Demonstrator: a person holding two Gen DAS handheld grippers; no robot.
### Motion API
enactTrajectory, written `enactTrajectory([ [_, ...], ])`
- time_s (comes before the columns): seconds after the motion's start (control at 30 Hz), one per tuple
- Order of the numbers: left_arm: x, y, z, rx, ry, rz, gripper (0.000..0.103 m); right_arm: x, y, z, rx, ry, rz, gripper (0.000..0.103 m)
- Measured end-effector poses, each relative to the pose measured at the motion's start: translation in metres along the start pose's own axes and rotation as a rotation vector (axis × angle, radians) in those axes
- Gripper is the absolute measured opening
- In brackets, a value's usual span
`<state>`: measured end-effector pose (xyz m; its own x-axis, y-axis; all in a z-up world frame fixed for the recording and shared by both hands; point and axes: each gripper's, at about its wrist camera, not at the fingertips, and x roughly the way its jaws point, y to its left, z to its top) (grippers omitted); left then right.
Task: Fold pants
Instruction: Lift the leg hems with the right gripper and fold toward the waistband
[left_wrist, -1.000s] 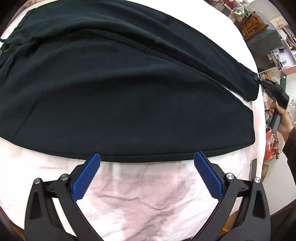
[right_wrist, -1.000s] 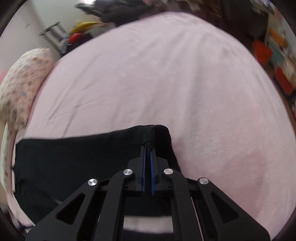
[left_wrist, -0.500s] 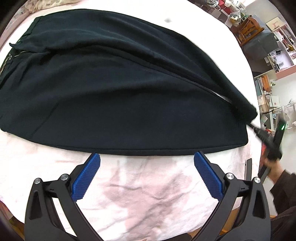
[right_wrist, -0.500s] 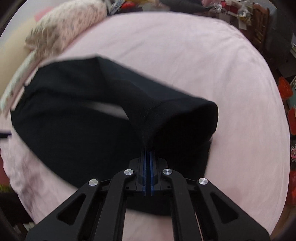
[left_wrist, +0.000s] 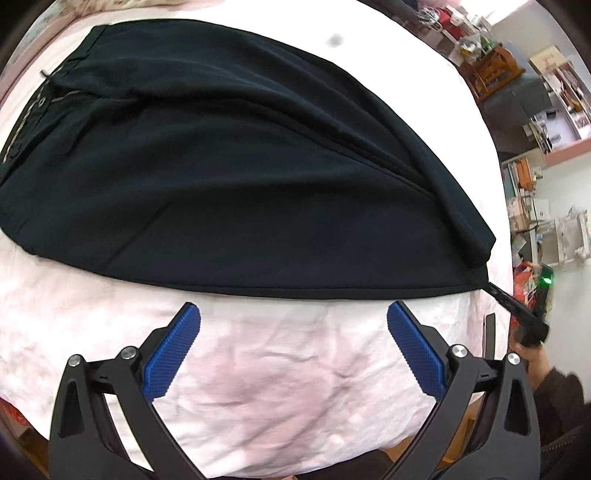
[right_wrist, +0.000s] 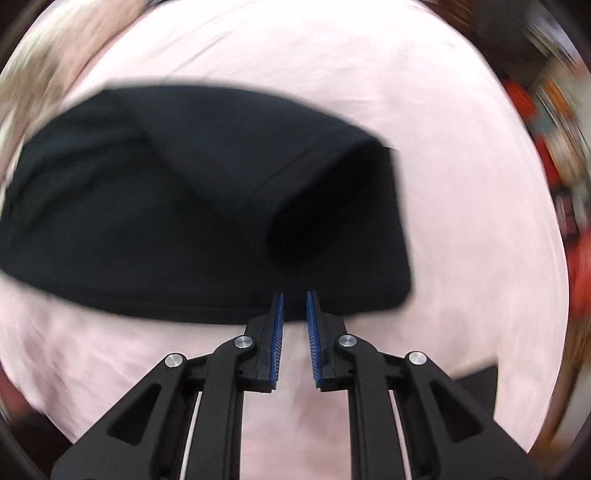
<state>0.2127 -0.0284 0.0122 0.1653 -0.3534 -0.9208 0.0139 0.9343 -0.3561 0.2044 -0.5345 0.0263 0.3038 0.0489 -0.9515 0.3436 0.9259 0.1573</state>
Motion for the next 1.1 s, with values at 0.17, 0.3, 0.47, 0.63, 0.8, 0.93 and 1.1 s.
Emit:
enactTrajectory([
  [0.17,-0.001,0.024,0.005,-0.051,0.021,-0.010,0.101,-0.008,-0.019,0.008,0.631,-0.027,0.388,0.053],
  [0.3,0.006,0.034,0.010,-0.080,0.068,-0.037,0.101,0.032,-0.035,-0.014,1.141,-0.036,0.577,0.052],
  [0.47,0.008,0.040,0.015,-0.059,0.079,-0.043,0.101,0.072,-0.023,-0.024,1.420,-0.069,0.596,0.050],
  [0.63,0.003,0.048,0.016,-0.052,0.080,-0.021,0.101,0.085,-0.016,-0.001,1.423,-0.093,0.509,0.050],
  [0.8,-0.004,0.056,0.019,-0.077,0.058,0.007,0.101,0.072,-0.017,0.016,1.306,-0.177,0.388,0.006],
  [0.93,-0.006,0.051,0.022,-0.083,0.044,0.014,0.101,0.027,-0.016,0.055,1.018,-0.305,0.378,0.004],
  [1.1,-0.002,0.039,0.024,-0.084,0.033,-0.001,0.101,-0.028,-0.035,0.065,0.794,-0.410,0.384,0.004],
])
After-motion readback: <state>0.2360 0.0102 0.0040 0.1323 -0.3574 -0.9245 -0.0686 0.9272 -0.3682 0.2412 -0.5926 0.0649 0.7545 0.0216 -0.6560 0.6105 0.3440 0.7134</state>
